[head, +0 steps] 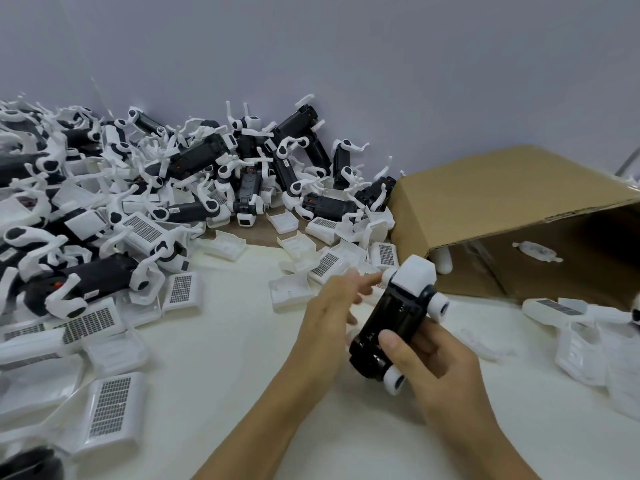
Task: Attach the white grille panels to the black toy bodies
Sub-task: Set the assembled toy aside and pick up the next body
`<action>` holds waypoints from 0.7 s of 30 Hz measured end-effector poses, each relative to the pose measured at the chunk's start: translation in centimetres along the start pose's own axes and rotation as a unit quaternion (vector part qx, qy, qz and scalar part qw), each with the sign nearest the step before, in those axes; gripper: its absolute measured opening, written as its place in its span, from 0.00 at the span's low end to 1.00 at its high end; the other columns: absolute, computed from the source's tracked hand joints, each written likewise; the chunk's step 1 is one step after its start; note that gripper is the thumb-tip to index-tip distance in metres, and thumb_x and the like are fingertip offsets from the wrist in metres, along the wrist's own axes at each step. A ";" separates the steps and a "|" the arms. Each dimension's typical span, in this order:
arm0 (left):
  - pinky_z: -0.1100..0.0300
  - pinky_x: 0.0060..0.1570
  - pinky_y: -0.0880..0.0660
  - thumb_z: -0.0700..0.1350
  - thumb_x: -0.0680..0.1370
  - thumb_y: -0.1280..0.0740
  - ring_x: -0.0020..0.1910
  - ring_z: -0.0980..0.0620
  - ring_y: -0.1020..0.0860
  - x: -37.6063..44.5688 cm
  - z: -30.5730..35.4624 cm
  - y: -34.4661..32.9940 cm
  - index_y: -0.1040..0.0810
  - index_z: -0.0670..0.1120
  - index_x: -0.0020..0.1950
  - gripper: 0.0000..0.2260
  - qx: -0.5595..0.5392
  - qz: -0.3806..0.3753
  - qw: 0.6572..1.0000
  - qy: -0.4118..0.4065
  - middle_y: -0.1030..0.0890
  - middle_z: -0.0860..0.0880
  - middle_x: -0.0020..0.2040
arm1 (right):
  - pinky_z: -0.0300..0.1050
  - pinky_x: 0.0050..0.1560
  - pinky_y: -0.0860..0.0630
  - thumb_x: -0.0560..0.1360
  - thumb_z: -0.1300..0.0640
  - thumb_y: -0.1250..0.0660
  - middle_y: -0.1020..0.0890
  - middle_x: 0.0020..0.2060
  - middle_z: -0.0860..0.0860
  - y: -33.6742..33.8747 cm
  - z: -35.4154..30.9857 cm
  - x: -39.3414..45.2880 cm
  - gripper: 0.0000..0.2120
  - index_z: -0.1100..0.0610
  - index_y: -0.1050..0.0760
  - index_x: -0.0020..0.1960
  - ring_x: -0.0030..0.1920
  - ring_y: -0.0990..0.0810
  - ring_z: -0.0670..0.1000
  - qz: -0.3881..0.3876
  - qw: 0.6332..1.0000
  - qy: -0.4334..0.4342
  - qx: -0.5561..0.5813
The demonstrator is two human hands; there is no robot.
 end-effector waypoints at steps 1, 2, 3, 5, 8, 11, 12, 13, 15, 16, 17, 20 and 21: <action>0.68 0.56 0.30 0.62 0.76 0.41 0.54 0.61 0.24 0.2 0.4 0.9 0.15 0.59 0.53 0.17 0.047 0.033 0.998 -0.039 0.21 0.63 0.48 | 0.34 0.49 0.20 0.68 0.46 0.23 0.12 0.48 0.49 0.3 0.0 0.0 0.16 0.51 0.16 0.52 0.51 0.13 0.47 0.011 1.000 0.003 0.013; 0.71 0.58 0.34 0.55 0.77 0.39 0.57 0.62 0.27 0.4 0.7 1.9 0.16 0.56 0.53 0.13 0.115 0.082 0.987 -0.079 0.21 0.62 0.49 | 0.35 0.46 0.20 0.69 0.48 0.23 0.12 0.45 0.51 0.5 -0.1 0.1 0.12 0.51 0.15 0.50 0.48 0.13 0.48 0.019 1.000 0.004 0.022; 0.70 0.58 0.36 0.48 0.76 0.37 0.59 0.60 0.30 0.3 0.7 3.1 0.17 0.54 0.53 0.11 0.200 0.136 0.965 -0.100 0.22 0.59 0.51 | 0.37 0.43 0.20 0.70 0.48 0.23 0.12 0.42 0.55 0.8 -0.3 0.2 0.10 0.50 0.14 0.49 0.45 0.13 0.51 0.029 0.999 0.003 0.029; 0.66 0.58 0.39 0.40 0.74 0.33 0.62 0.53 0.34 0.5 -0.3 4.6 0.20 0.49 0.59 0.15 0.336 0.190 0.921 -0.062 0.25 0.54 0.56 | 0.44 0.45 0.20 0.69 0.45 0.27 0.15 0.38 0.60 1.0 -0.3 0.4 0.11 0.47 0.14 0.49 0.42 0.15 0.58 0.040 0.998 -0.006 0.042; 0.64 0.56 0.39 0.35 0.75 0.34 0.64 0.48 0.31 0.7 -1.8 4.9 0.21 0.48 0.61 0.16 0.430 0.169 0.887 -0.014 0.23 0.50 0.60 | 0.38 0.42 0.21 0.72 0.44 0.30 0.20 0.35 0.71 1.1 -0.1 0.5 0.12 0.49 0.15 0.50 0.43 0.15 0.64 0.042 0.997 -0.017 0.068; 0.64 0.49 0.28 0.34 0.78 0.32 0.50 0.52 0.20 0.2 -0.4 5.0 0.23 0.54 0.51 0.14 0.259 0.200 0.944 -0.033 0.17 0.53 0.46 | 0.36 0.39 0.24 0.74 0.43 0.29 0.25 0.34 0.76 1.4 0.2 0.6 0.11 0.50 0.15 0.48 0.40 0.21 0.71 0.043 0.997 -0.023 0.056; 0.65 0.47 0.25 0.34 0.78 0.31 0.46 0.55 0.19 0.2 -0.1 4.9 0.23 0.54 0.52 0.14 0.166 0.193 0.966 -0.034 0.16 0.54 0.43 | 0.35 0.37 0.25 0.72 0.42 0.30 0.26 0.30 0.74 1.6 0.4 0.6 0.13 0.50 0.15 0.47 0.37 0.22 0.67 0.049 0.997 -0.020 0.056; 0.64 0.47 0.23 0.34 0.77 0.30 0.45 0.55 0.18 0.3 0.1 4.4 0.22 0.54 0.54 0.15 0.055 0.171 0.983 -0.030 0.15 0.53 0.43 | 0.34 0.35 0.26 0.71 0.40 0.30 0.27 0.27 0.70 1.7 0.4 0.7 0.14 0.49 0.15 0.47 0.34 0.24 0.61 0.053 0.997 -0.015 0.062; 0.56 0.46 0.19 0.35 0.74 0.30 0.48 0.50 0.16 0.5 0.3 2.5 0.19 0.50 0.56 0.14 -0.209 0.090 0.974 0.013 0.16 0.45 0.49 | 0.33 0.33 0.27 0.72 0.39 0.29 0.24 0.24 0.58 1.6 0.2 0.9 0.13 0.45 0.15 0.50 0.34 0.25 0.56 0.049 0.996 -0.001 0.078; 0.54 0.44 0.18 0.36 0.73 0.31 0.49 0.47 0.16 0.5 0.4 1.4 0.18 0.48 0.56 0.13 -0.304 0.047 0.951 0.044 0.16 0.42 0.51 | 0.33 0.34 0.26 0.73 0.40 0.29 0.19 0.29 0.52 1.5 0.1 0.9 0.12 0.44 0.16 0.53 0.34 0.23 0.53 0.046 0.996 0.006 0.082; 0.54 0.43 0.18 0.36 0.73 0.32 0.50 0.46 0.16 0.3 0.4 0.4 0.18 0.45 0.56 0.13 -0.362 0.013 0.929 0.074 0.16 0.40 0.54 | 0.32 0.35 0.25 0.73 0.41 0.29 0.14 0.38 0.48 1.5 0.1 1.0 0.14 0.43 0.17 0.55 0.36 0.19 0.48 0.043 0.995 0.014 0.086; 0.53 0.49 0.17 0.35 0.74 0.35 0.55 0.42 0.16 -0.5 -0.4 -1.2 0.19 0.40 0.59 0.14 -0.451 -0.022 0.881 0.141 0.17 0.37 0.59 | 0.30 0.46 0.22 0.73 0.44 0.33 0.13 0.54 0.44 1.5 0.0 1.2 0.18 0.44 0.19 0.61 0.53 0.16 0.42 0.030 0.996 0.024 0.083; 0.53 0.51 0.17 0.36 0.74 0.34 0.56 0.42 0.16 -0.6 -0.6 -1.4 0.17 0.40 0.57 0.13 -0.457 -0.023 0.877 0.150 0.17 0.37 0.60 | 0.30 0.49 0.23 0.74 0.45 0.34 0.14 0.54 0.44 1.3 -0.1 1.2 0.17 0.45 0.20 0.62 0.55 0.16 0.42 0.018 0.996 0.026 0.077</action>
Point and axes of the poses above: each hand's wrist, its own x-axis towards the middle knuckle, its own y-axis out of the back of the hand, z = x × y, the point moved 7 cm from there along x, towards the middle knuckle
